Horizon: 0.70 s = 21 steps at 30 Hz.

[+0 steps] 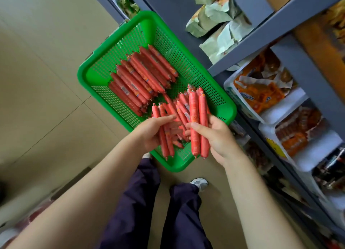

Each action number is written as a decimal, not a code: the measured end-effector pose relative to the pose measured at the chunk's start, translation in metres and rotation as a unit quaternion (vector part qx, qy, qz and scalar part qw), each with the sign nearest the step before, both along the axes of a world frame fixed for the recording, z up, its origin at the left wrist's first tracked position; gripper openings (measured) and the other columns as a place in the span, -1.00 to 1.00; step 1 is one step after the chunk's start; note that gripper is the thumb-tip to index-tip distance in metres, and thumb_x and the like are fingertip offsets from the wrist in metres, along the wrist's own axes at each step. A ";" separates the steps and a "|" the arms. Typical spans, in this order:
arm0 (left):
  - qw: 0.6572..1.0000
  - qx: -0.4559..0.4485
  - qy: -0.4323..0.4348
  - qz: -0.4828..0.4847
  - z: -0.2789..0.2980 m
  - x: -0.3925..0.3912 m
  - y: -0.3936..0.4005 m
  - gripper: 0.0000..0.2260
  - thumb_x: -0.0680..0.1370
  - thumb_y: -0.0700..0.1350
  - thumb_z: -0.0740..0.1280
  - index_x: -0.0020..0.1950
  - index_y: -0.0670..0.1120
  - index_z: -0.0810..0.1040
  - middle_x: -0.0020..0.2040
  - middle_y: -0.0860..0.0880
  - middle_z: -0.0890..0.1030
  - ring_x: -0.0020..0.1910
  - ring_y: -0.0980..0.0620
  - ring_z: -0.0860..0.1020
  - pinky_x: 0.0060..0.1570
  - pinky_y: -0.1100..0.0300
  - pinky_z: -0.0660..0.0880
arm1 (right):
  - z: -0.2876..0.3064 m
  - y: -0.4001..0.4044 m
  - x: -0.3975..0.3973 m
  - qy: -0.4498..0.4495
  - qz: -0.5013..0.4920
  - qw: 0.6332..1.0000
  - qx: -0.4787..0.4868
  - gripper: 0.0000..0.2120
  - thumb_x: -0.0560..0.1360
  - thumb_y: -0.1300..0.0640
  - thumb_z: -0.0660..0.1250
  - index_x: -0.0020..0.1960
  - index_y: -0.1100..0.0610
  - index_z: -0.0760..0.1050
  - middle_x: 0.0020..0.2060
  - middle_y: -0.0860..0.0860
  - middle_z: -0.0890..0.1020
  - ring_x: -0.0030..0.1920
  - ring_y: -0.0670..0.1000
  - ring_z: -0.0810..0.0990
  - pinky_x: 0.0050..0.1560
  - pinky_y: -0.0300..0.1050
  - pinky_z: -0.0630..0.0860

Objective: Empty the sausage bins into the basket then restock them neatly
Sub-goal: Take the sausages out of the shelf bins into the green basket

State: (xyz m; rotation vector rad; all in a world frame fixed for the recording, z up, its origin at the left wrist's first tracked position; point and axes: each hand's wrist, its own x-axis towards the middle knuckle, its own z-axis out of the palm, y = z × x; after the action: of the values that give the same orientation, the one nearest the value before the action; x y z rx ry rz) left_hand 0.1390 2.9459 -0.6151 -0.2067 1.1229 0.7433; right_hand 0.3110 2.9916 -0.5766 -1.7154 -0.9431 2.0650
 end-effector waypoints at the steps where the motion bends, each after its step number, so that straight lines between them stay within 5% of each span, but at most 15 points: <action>1: 1.000 -0.017 0.012 0.004 -0.008 0.002 0.000 -0.78 0.64 -0.16 0.22 0.21 -0.22 0.52 0.07 -0.16 0.65 0.00 -0.13 0.66 0.20 -0.15 0.47 | -0.003 0.000 0.005 -0.006 -0.001 1.000 -0.002 -0.79 0.52 0.34 0.35 0.13 0.18 0.54 -0.11 0.13 0.70 -0.17 0.07 0.69 -0.12 -0.09 0.60; 8: 0.996 -0.036 0.081 -0.006 -0.017 0.052 0.016 -0.75 0.62 -0.15 0.24 0.21 -0.26 0.52 0.07 -0.23 0.62 -0.02 -0.18 0.62 0.20 -0.09 0.52 | -0.017 -0.007 0.035 -0.027 -0.011 0.999 -0.016 -0.72 0.51 0.34 0.37 0.20 0.16 0.52 0.03 0.14 0.69 0.03 0.11 0.68 0.02 -0.09 0.60; 13: 0.991 -0.009 0.129 -0.043 -0.012 0.060 0.006 -0.85 0.61 -0.12 0.25 0.05 -0.17 0.54 -0.05 -0.18 0.57 -0.21 -0.02 0.58 -0.24 0.20 0.56 | -0.020 -0.015 0.032 -0.021 -0.001 1.000 -0.008 -0.69 0.52 0.36 0.34 0.24 0.17 0.51 0.05 0.07 0.69 0.07 -0.01 0.67 0.03 -0.21 0.56; 16: 0.995 0.057 0.077 -0.025 0.000 0.049 -0.002 -0.65 0.53 0.12 0.34 0.13 -0.13 0.60 0.00 -0.11 0.60 -0.11 -0.02 0.56 0.00 0.09 0.49 | -0.019 -0.019 0.018 -0.001 -0.002 1.000 -0.019 -0.76 0.54 0.34 0.33 0.17 0.14 0.55 -0.01 0.07 0.71 0.04 0.01 0.68 0.01 -0.16 0.58; 19: 0.995 0.086 0.034 -0.027 0.002 0.042 -0.009 -0.53 0.55 0.11 0.35 0.25 -0.26 0.52 0.04 -0.21 0.59 -0.01 -0.14 0.57 0.08 -0.06 0.52 | -0.015 -0.021 0.000 0.018 0.022 0.999 -0.044 -0.83 0.57 0.24 0.31 0.09 0.07 0.61 -0.03 0.05 0.72 0.06 0.02 0.68 0.09 0.01 0.59; 21: 0.997 0.069 0.014 -0.013 0.007 0.035 -0.008 -0.67 0.61 0.02 0.30 0.14 -0.26 0.49 -0.20 -0.22 0.61 -0.28 -0.08 0.62 -0.26 0.08 0.61 | -0.011 -0.020 -0.012 0.051 0.035 0.996 -0.068 -0.80 0.61 0.21 0.24 0.11 0.04 0.60 -0.04 0.05 0.71 0.01 0.04 0.69 -0.05 0.07 0.63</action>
State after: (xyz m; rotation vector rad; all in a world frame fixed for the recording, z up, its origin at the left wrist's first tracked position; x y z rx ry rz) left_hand 0.1739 2.9374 -0.6078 -0.0647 1.0949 0.7999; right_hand 0.2993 2.9713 -0.5878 -1.6449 -0.8604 2.2859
